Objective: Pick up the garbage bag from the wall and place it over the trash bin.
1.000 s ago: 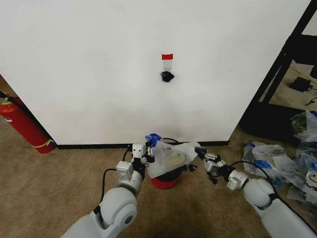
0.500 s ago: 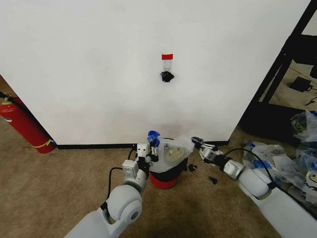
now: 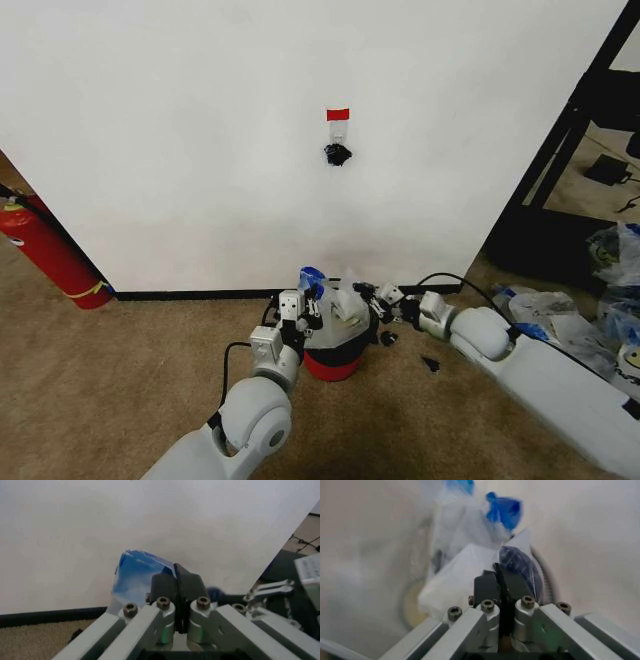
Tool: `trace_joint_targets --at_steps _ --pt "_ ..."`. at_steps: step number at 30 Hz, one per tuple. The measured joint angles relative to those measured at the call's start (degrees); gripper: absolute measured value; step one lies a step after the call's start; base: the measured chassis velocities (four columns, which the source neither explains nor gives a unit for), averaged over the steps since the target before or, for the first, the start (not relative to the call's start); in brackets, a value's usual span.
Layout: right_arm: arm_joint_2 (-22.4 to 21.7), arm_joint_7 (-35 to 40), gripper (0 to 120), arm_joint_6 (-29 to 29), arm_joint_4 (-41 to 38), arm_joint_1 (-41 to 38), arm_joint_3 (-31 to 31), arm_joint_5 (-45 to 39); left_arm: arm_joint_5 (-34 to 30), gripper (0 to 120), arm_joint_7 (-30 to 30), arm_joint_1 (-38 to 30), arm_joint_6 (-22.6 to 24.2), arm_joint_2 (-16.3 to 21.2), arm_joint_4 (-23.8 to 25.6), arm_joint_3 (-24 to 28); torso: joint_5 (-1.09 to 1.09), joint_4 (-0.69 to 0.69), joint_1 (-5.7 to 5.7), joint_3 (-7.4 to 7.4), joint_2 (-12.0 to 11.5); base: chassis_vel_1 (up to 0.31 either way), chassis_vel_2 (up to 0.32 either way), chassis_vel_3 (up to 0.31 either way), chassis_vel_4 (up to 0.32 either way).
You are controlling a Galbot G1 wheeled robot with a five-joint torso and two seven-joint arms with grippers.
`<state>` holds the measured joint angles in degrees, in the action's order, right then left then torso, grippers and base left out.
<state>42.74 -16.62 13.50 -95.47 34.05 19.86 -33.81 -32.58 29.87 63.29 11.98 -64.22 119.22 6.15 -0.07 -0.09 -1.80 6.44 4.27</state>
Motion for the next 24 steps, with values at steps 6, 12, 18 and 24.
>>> trace_joint_targets --at_steps 6,12,18,24 --pt "2.2 9.9 0 16.5 -3.9 -5.4 4.5 -16.1 0.3 0 0.0 0.8 -0.1 -0.2 0.4 -0.3 0.0 0.0 0.0 0.0 0.0 0.0 0.0 0.0 0.0" --pt "7.4 18.5 0 25.8 -0.5 -10.0 7.0 -22.5 0.9 0 -0.1 2.0 -0.2 -0.5 0.8 -0.6 0.01 0.02 0.0 0.0 0.0 0.0 0.0 0.0 0.0" --pt "10.3 20.2 0 29.2 4.9 -12.8 9.5 -20.9 1.3 0 -0.1 2.6 -0.3 -0.8 0.9 -1.0 0.0 -0.01 0.0 0.0 0.0 0.0 0.0 0.0 0.0" --pt "11.4 19.0 0 29.1 7.4 -13.9 11.2 -17.6 1.3 0 -0.2 2.7 -0.3 -0.9 0.9 -0.9 0.01 0.0 0.0 0.0 0.0 0.0 0.0 0.0 0.0"
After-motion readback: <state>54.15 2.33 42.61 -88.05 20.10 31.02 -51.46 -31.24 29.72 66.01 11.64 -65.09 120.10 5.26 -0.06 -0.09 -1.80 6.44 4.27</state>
